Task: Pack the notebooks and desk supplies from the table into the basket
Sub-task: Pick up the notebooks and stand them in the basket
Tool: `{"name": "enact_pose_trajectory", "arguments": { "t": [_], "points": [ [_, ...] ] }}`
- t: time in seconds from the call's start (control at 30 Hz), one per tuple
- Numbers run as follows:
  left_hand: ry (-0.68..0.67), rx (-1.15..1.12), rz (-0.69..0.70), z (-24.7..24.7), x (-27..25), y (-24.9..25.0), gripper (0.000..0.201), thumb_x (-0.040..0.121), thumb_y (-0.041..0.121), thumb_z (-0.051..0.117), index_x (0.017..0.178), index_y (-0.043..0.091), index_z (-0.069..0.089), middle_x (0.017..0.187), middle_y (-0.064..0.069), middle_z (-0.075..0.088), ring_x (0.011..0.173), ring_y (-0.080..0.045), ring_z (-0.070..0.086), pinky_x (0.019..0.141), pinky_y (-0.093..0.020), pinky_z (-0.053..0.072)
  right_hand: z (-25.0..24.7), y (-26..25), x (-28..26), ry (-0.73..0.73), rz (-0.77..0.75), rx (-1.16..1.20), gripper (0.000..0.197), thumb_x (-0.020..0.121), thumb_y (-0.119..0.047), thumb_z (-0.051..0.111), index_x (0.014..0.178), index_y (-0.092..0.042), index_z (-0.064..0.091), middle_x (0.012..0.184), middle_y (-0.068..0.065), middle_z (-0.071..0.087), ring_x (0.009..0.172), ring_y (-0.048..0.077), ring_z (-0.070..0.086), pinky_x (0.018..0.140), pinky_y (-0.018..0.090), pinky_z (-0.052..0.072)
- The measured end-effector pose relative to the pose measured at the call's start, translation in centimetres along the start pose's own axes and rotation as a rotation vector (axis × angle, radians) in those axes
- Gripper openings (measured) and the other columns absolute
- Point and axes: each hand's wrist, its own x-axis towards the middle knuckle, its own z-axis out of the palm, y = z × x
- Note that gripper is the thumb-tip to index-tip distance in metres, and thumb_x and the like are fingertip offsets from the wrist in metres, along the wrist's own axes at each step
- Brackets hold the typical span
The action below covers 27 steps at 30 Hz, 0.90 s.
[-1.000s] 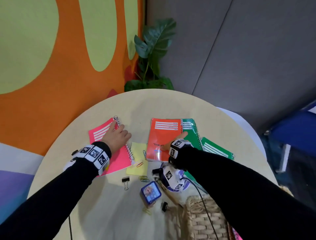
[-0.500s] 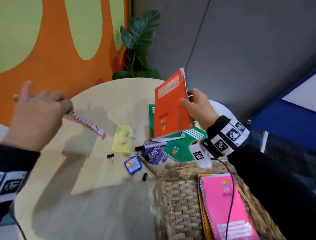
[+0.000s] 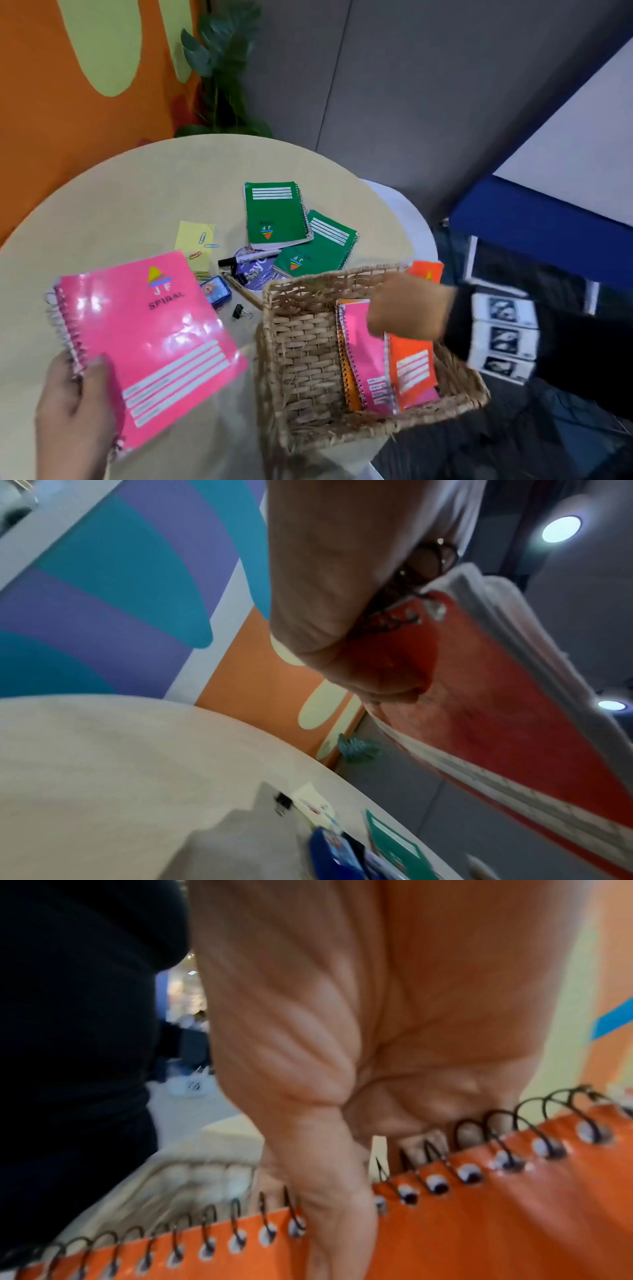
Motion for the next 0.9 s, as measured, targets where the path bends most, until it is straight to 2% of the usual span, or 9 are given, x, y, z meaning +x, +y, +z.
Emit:
{"name": "enact_pose_trajectory", "arguments": {
  "t": [0.07, 0.13, 0.2, 0.27, 0.37, 0.47, 0.6, 0.7, 0.9],
  "points": [
    [-0.187, -0.152, -0.078, 2.4, -7.0, 14.6, 0.012, 0.095, 0.027, 0.046, 0.093, 0.016, 0.049, 0.058, 0.019, 0.063, 0.043, 0.009, 0.053, 0.048, -0.008, 0.048, 2.7, -1.5, 2.2, 0.012, -0.104, -0.12, 0.035, 0.091, -0.012, 0.041, 0.081, -0.011, 0.074, 0.083, 0.007, 0.075, 0.075, 0.02, 0.071, 0.07, 0.023, 0.052],
    [-0.214, -0.153, -0.038, 3.3, -8.3, 16.2, 0.009, 0.098, 0.017, 0.042, 0.095, 0.018, 0.05, 0.049, 0.017, 0.062, 0.036, 0.005, 0.051, 0.037, -0.004, 0.04, 5.9, -3.0, 5.4, -0.368, -0.108, -0.085, 0.022, 0.094, -0.011, 0.048, 0.099, -0.008, 0.069, 0.103, 0.01, 0.07, 0.093, 0.027, 0.066, 0.087, 0.036, 0.053],
    [-0.272, -0.204, -0.059, 3.4, -9.1, 17.5, 0.011, 0.099, 0.013, 0.04, 0.097, 0.013, 0.05, 0.044, 0.015, 0.061, 0.033, 0.003, 0.05, 0.035, -0.004, 0.038, 7.9, -3.0, 8.2, -0.409, -0.137, -0.037, 0.018, 0.091, -0.008, 0.05, 0.088, -0.013, 0.067, 0.101, 0.011, 0.067, 0.093, 0.029, 0.063, 0.085, 0.036, 0.05],
    [-0.298, -0.204, -0.052, 4.0, -9.2, 17.3, 0.016, 0.099, 0.014, 0.04, 0.097, 0.02, 0.054, 0.056, 0.009, 0.069, 0.04, 0.001, 0.059, 0.039, -0.008, 0.046, 9.4, -2.5, 9.8, -0.341, -0.186, -0.079, 0.019, 0.087, -0.003, 0.052, 0.076, -0.012, 0.064, 0.099, 0.01, 0.068, 0.095, 0.027, 0.063, 0.088, 0.037, 0.047],
    [-0.378, -0.206, -0.03, 4.9, -9.2, 17.8, 0.023, 0.098, 0.017, 0.042, 0.091, 0.034, 0.056, 0.077, -0.006, 0.072, 0.055, -0.013, 0.068, 0.046, -0.021, 0.054, 11.6, -1.5, 10.4, -0.031, -0.096, -0.093, 0.034, 0.081, -0.004, 0.057, 0.111, -0.018, 0.062, 0.118, 0.005, 0.064, 0.116, 0.024, 0.055, 0.104, 0.048, 0.036],
    [-0.449, -0.173, 0.021, 6.2, -9.6, 19.2, 0.02, 0.096, 0.023, 0.042, 0.092, 0.039, 0.054, 0.082, -0.009, 0.072, 0.062, -0.018, 0.072, 0.052, -0.027, 0.058, 11.2, -0.2, 7.8, 0.292, 0.103, 0.669, 0.052, 0.085, -0.005, 0.048, 0.135, -0.019, 0.045, 0.138, 0.006, 0.049, 0.129, 0.024, 0.044, 0.107, 0.048, 0.037],
    [-0.563, -0.122, 0.095, 9.1, -10.4, 21.0, 0.015, 0.094, 0.029, 0.041, 0.102, 0.035, 0.051, 0.092, -0.002, 0.072, 0.075, -0.02, 0.073, 0.064, -0.036, 0.06, 8.8, -2.2, 2.1, 0.294, 0.058, 1.973, 0.068, 0.072, -0.068, 0.058, 0.131, -0.035, 0.049, 0.132, 0.0, 0.057, 0.115, 0.019, 0.059, 0.095, 0.037, 0.051],
    [-0.76, -0.144, 0.079, 11.3, -11.5, 22.4, 0.021, 0.096, 0.027, 0.041, 0.112, 0.037, 0.051, 0.102, 0.001, 0.072, 0.085, -0.016, 0.073, 0.074, -0.034, 0.06, 9.3, -3.6, 0.1, 0.384, 0.029, 2.263, 0.062, 0.067, -0.044, 0.078, 0.123, -0.028, 0.057, 0.122, 0.011, 0.065, 0.108, 0.032, 0.061, 0.091, 0.049, 0.052],
    [-0.953, 0.162, 0.204, 12.4, -10.4, 20.2, 0.033, 0.095, 0.025, 0.049, 0.125, 0.039, 0.045, 0.116, 0.023, 0.059, 0.1, 0.021, 0.053, 0.074, 0.004, 0.043, 14.5, -1.5, -3.7, 0.427, 0.344, 2.231, 0.039, 0.086, -0.011, 0.058, 0.124, -0.019, 0.054, 0.114, 0.013, 0.07, 0.103, 0.033, 0.068, 0.083, 0.043, 0.058]
  ]
}}
